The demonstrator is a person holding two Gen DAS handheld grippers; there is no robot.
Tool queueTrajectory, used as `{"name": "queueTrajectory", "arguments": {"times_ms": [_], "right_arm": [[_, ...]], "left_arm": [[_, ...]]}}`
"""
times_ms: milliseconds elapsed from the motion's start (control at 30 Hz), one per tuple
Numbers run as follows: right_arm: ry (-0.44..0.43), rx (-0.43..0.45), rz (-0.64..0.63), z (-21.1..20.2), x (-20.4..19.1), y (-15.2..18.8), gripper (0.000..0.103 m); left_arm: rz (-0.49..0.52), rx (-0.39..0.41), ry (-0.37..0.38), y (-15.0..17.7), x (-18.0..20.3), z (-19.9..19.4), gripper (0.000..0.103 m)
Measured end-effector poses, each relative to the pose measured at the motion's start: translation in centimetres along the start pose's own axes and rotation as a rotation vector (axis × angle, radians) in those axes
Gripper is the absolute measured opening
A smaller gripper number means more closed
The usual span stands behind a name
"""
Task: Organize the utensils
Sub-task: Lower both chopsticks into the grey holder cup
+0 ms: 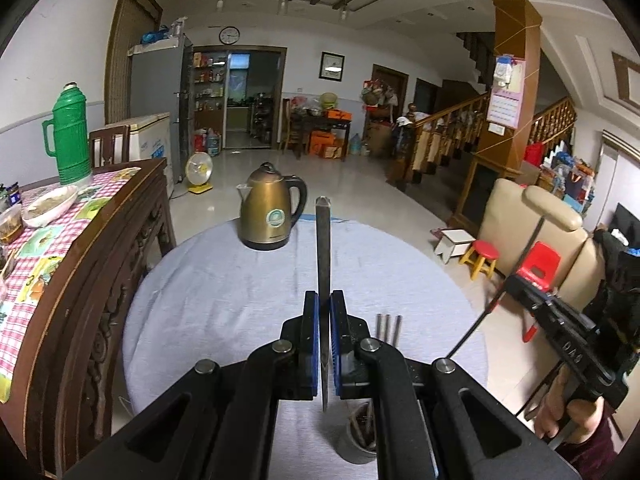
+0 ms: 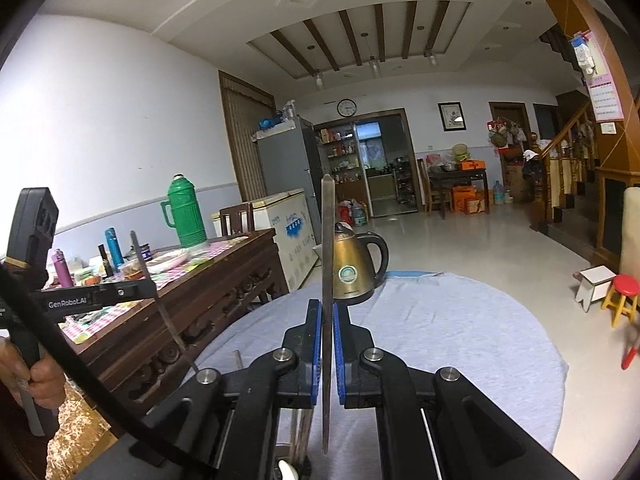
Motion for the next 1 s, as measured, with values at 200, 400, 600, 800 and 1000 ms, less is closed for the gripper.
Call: {"name": "queueTrajectory", "arguments": {"times_ms": [200,400,600,800,1000], "right_arm": [[-0.021,-0.015,0.011,0.2,-0.7,0.7,0.006],[-0.029,-0.027,0.014,0.3,-1.1,1.6,0.006],[-0.021,-0.039,0.017,0.7,-1.3,2.7,0.006],[-0.018,-0.052,0.035,1.0,-1.1,3.6,0.006],[-0.014,-0.073,0.029,1.7,-1.3,4.2,0.006]], "left_arm": [[-0.013,-0.012,0.034,0.6,0.8,-0.4,0.006],[-0.021,-0.034,0.052,1.5,1.3,-0.3,0.006],[-0.025,-0.053,0.049,2.7,1.7,-0.1,0.006],[-0.035,-0.071,0.046,3.8,2.0,0.3,0.006],[-0.052,-0.097,0.039,4.7,1.9,1.2,0.006]]}}
Point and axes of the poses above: each gripper's, at about its wrist camera, not at the fingertips, and z roughly the way its jaws point, x to its right, y to its underside, the point moved 1 cm from there along z, roughly the way its jaws point, and after that the axes turned 15 degrees about -y, right-handed, at the moved point
